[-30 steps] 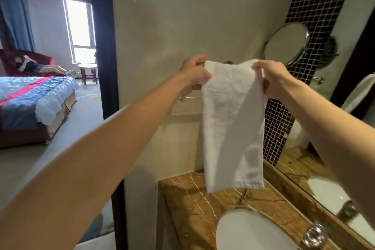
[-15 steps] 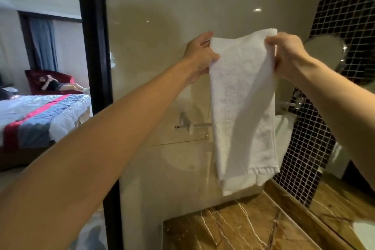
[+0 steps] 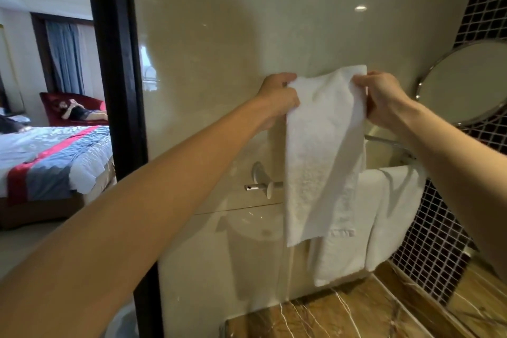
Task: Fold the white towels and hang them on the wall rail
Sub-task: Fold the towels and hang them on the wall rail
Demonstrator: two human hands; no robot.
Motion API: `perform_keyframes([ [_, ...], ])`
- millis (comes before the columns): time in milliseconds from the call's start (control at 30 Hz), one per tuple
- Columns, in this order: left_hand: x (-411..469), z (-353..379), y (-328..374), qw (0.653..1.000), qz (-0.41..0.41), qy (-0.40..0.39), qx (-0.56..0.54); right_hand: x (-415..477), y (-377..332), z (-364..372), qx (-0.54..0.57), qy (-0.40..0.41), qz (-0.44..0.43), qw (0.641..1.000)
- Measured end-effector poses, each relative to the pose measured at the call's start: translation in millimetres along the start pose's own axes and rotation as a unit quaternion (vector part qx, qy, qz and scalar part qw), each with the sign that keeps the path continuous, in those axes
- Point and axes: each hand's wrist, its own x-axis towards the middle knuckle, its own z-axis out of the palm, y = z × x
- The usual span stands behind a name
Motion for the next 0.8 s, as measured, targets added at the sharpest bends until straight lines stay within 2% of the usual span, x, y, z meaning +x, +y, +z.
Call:
perform_keyframes([
  [133, -5.9, -4.3, -16.5, 0.997, -0.069, -0.034, 0.019, 0.9, 28.7, 5.7, -0.041, -0.007, 0.047, 0.998],
  [567, -18.3, -14.2, -57.3, 0.988, -0.129, -0.062, 0.058, -4.3, 79.1, 13.5, -0.162, -0.118, 0.218, 0.955],
  [800, -23.3, -8.7, -78.3, 0.982, -0.157, -0.063, 0.082, -7.5, 92.4, 10.5, -0.247, -0.079, 0.224, 0.94],
])
